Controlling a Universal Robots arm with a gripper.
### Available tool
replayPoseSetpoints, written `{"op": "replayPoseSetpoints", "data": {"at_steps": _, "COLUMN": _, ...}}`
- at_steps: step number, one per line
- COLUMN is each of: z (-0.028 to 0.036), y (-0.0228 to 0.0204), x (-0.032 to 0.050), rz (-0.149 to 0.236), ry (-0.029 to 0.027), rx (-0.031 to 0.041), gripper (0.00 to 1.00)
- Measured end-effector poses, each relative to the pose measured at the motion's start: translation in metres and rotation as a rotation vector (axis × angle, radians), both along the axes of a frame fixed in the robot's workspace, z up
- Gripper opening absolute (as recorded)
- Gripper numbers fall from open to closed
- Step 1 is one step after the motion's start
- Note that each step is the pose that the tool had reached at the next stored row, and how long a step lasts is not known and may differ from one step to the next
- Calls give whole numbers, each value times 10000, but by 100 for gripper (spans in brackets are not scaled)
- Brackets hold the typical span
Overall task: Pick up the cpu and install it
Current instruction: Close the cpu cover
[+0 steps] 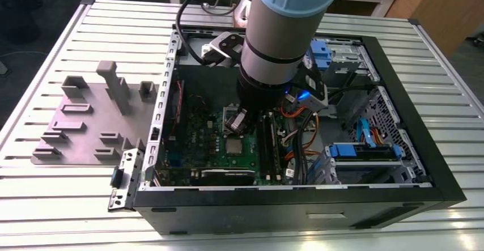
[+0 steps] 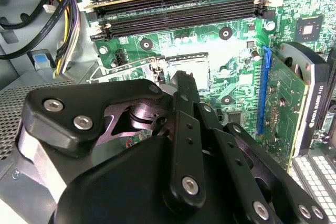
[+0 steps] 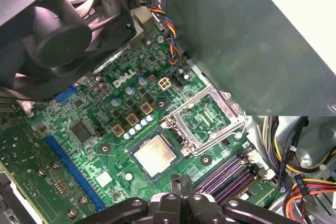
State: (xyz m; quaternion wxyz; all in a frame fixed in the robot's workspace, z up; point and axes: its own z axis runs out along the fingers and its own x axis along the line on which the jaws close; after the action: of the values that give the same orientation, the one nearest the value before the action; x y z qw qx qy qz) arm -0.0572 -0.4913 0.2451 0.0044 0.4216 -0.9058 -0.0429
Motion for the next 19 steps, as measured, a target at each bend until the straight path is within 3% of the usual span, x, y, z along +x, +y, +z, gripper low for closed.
{"op": "replayPoseSetpoints", "data": {"at_steps": 7, "z": -2, "y": 6, "x": 37, "rz": 2, "ry": 1, "rx": -1, "gripper": 11}}
{"op": "replayPoseSetpoints", "data": {"at_steps": 9, "z": -3, "y": 13, "x": 55, "rz": 26, "ry": 2, "rx": 37, "gripper": 11}}
{"op": "replayPoseSetpoints", "data": {"at_steps": 10, "z": -4, "y": 13, "x": 64, "rz": 54, "ry": 11, "rx": 145, "gripper": 11}}
{"op": "replayPoseSetpoints", "data": {"at_steps": 12, "z": -3, "y": 13, "x": 78, "rz": 100, "ry": 31, "rx": 507, "gripper": 11}}
{"op": "replayPoseSetpoints", "data": {"at_steps": 13, "z": -5, "y": 13, "x": 89, "rz": 120, "ry": 40, "rx": 653, "gripper": 11}}
{"op": "replayPoseSetpoints", "data": {"at_steps": 14, "z": -9, "y": 15, "x": 103, "rz": 133, "ry": 43, "rx": 697, "gripper": 11}}
{"op": "replayPoseSetpoints", "data": {"at_steps": 19, "z": -32, "y": 21, "x": 128, "rz": 138, "ry": 49, "rx": 695, "gripper": 11}}
